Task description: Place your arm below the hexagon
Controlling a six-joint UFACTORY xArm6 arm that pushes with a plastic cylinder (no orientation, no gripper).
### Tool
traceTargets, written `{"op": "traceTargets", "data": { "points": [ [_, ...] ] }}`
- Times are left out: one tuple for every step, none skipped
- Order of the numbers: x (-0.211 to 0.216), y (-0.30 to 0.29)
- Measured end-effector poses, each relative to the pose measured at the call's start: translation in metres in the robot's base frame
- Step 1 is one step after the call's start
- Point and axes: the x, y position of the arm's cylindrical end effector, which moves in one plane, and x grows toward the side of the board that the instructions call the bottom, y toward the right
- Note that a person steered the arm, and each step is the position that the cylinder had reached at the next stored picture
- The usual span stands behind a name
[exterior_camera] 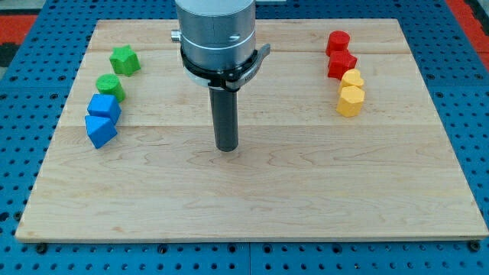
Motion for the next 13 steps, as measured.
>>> {"op": "traceTargets", "data": {
  "points": [
    [-0.001,0.0],
    [-0.001,0.0],
    [-0.001,0.002],
    [-0.001,0.003],
    [-0.001,0.007],
    [-0.001,0.014],
    [-0.001,0.019],
    [-0.001,0.019],
    [-0.001,0.019],
    [0.004,0.035],
    [0.005,0.089],
    [-0.002,0.138],
    [-0.012,0.181]
  ]
}}
